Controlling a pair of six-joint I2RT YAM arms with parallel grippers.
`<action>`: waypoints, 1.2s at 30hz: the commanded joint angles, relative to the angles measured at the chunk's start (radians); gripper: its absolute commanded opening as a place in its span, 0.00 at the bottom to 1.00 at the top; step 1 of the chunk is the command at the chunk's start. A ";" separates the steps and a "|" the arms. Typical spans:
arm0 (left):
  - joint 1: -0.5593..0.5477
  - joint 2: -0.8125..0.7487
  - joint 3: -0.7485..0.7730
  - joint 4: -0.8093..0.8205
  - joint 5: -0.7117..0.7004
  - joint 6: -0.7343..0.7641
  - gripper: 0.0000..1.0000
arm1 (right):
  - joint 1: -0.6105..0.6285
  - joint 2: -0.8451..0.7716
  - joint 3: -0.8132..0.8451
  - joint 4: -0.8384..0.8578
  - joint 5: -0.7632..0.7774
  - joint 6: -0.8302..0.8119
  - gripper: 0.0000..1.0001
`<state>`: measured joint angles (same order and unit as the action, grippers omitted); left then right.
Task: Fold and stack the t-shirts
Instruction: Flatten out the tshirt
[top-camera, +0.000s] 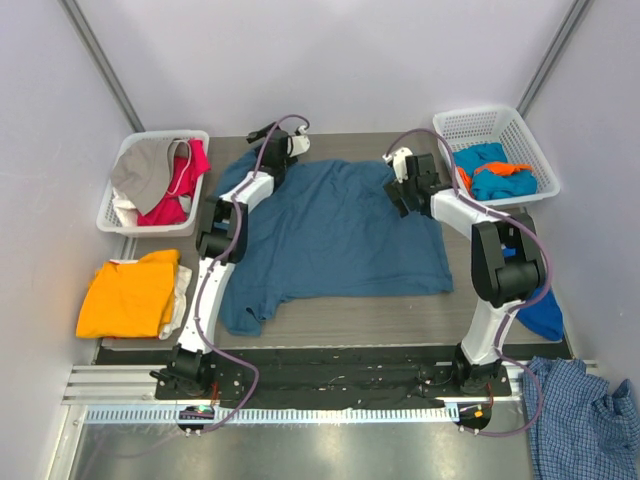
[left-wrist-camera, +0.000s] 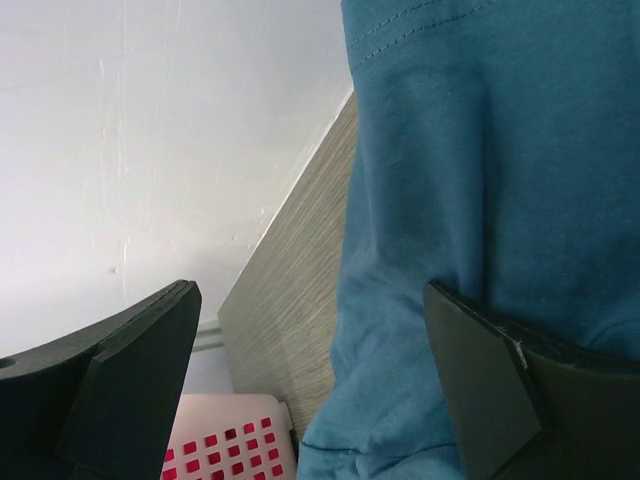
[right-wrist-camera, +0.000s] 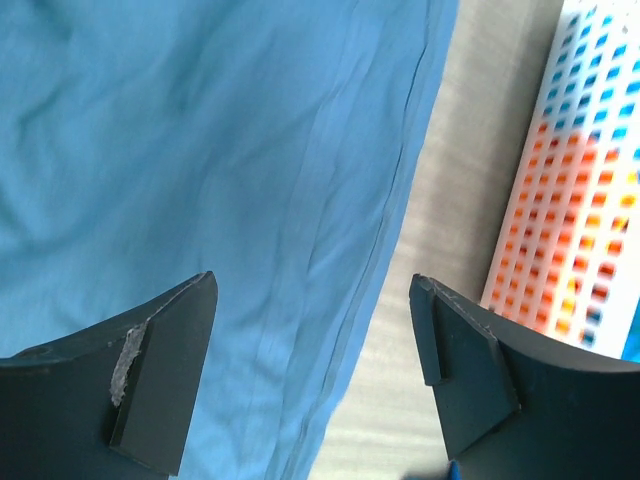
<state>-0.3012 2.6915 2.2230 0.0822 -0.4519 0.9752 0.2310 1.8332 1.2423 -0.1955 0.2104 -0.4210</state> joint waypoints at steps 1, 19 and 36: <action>-0.007 -0.071 -0.061 -0.006 0.001 -0.033 1.00 | -0.016 0.081 0.057 0.152 0.046 -0.004 0.85; -0.010 -0.128 -0.197 0.077 -0.024 0.025 1.00 | -0.070 0.259 0.114 0.238 0.112 -0.120 0.85; -0.009 -0.079 -0.174 0.102 -0.041 0.060 1.00 | -0.168 0.192 -0.029 0.257 0.126 -0.211 0.85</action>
<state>-0.3088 2.6003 2.0438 0.1627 -0.4786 1.0290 0.1051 2.0216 1.2385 0.1192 0.2844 -0.5846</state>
